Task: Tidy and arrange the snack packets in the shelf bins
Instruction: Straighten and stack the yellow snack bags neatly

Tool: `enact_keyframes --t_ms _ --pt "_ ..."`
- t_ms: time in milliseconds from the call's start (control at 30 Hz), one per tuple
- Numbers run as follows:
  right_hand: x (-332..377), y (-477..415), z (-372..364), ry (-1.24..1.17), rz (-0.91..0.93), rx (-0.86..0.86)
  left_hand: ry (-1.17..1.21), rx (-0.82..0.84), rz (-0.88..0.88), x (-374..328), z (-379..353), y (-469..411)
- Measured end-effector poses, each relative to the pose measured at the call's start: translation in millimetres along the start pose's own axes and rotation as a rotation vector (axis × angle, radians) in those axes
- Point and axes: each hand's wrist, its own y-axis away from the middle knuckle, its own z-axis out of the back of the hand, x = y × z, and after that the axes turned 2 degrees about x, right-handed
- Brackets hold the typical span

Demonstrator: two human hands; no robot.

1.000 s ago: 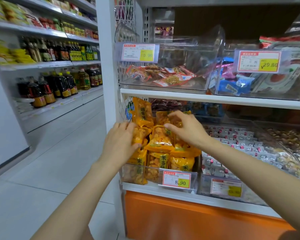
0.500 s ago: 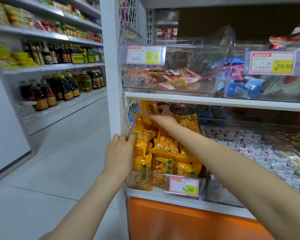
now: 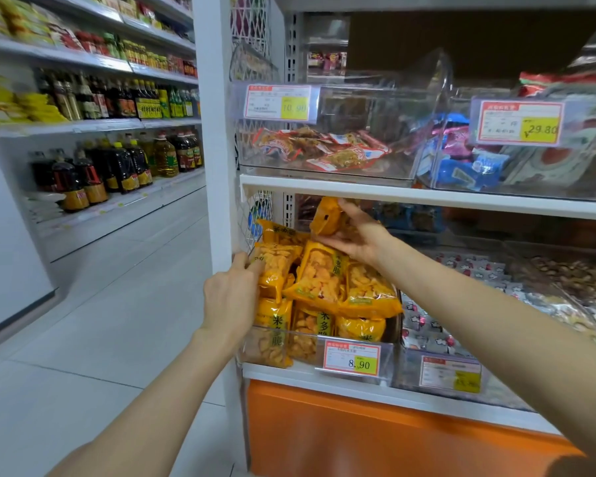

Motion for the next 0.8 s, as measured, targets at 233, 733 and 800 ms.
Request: enact_keyframes --t_ms 233,733,800 --pt "5 -1 3 0.52 0.124 -0.118 0.119 -0.138 0.029 0 3 0" --pt "27 40 75 1.241 0.654 -0.278 0.197 -0.358 -0.27 -74 11 -6" --pt "23 44 81 1.129 0.676 -0.328 0.205 -0.372 -0.311 -82 8 -8"
